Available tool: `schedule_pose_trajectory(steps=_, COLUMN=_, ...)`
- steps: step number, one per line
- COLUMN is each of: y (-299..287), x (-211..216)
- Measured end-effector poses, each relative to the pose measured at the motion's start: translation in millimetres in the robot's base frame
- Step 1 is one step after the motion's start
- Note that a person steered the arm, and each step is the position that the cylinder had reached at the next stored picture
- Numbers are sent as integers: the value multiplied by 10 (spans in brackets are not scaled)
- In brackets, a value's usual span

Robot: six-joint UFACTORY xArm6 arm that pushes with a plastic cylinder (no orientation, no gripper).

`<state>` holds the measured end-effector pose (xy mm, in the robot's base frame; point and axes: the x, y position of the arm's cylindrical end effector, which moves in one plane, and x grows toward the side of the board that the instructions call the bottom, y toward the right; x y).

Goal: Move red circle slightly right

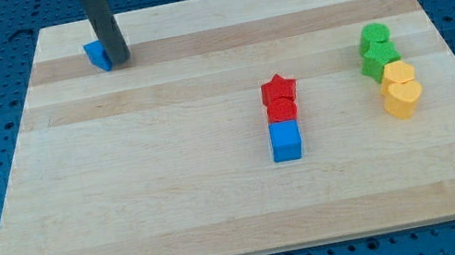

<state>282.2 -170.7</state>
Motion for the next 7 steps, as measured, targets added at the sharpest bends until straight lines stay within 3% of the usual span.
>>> schedule_pose_trajectory(steps=1, y=-218, x=-307)
schedule_pose_trajectory(steps=2, y=-74, x=-262)
schedule_pose_trajectory(steps=3, y=535, x=60)
schedule_pose_trajectory(steps=5, y=633, x=180)
schedule_pose_trajectory(steps=6, y=830, x=631)
schedule_pose_trajectory(steps=7, y=830, x=658)
